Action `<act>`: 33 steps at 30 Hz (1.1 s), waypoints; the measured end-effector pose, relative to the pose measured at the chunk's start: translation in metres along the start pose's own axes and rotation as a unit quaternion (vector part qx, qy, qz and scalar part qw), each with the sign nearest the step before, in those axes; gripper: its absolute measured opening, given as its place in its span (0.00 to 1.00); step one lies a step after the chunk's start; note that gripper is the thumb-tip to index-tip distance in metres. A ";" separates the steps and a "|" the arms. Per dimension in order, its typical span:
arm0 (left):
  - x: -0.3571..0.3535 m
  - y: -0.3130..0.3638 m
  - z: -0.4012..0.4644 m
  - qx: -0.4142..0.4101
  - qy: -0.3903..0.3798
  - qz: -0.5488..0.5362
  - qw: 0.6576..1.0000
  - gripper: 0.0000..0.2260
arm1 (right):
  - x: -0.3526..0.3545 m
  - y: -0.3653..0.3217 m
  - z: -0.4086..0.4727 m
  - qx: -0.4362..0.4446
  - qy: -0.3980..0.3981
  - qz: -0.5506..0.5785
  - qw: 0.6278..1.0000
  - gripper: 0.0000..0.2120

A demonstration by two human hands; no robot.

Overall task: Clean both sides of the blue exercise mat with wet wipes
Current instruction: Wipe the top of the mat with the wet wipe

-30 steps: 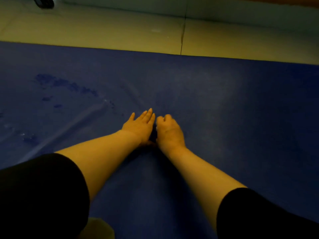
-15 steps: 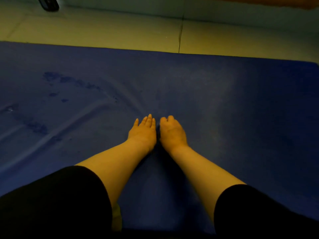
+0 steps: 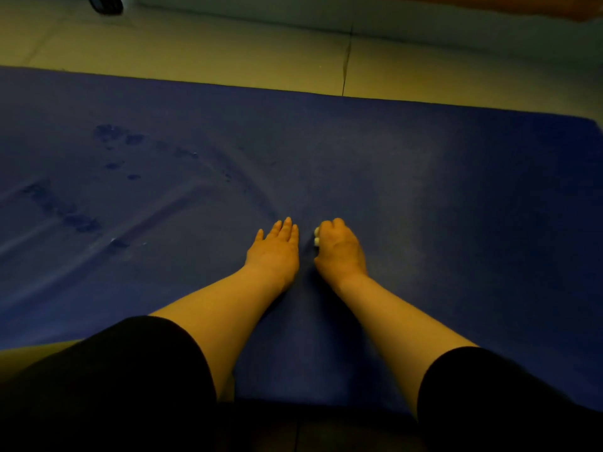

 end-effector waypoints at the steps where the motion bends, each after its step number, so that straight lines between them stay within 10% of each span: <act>1: -0.001 0.000 -0.002 -0.001 -0.001 -0.006 1.000 0.26 | 0.000 -0.002 -0.002 0.012 -0.011 0.005 1.000 0.08; 11: -0.008 -0.004 -0.017 -0.019 0.001 -0.015 1.000 0.25 | 0.015 0.019 -0.010 -0.113 0.034 -0.002 0.993 0.10; 17: -0.015 0.000 -0.025 -0.015 0.008 -0.010 1.000 0.26 | 0.004 -0.007 -0.026 0.010 -0.018 0.028 0.999 0.09; 24: -0.020 -0.002 -0.041 -0.024 0.011 -0.019 0.999 0.26 | 0.027 0.048 -0.033 -0.144 0.075 0.002 0.987 0.09; 33: -0.031 0.004 -0.061 -0.014 0.020 -0.024 0.999 0.26 | 0.007 0.002 -0.068 0.059 0.008 0.075 0.995 0.09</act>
Point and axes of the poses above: each hand's wrist, its own z-axis towards the middle knuckle, its own x-axis out of the back of the hand, y = z × x, the point moved 1 cm from there along z, towards the middle knuckle, and after that the axes turned 5 degrees about z, right-handed, at the moved point
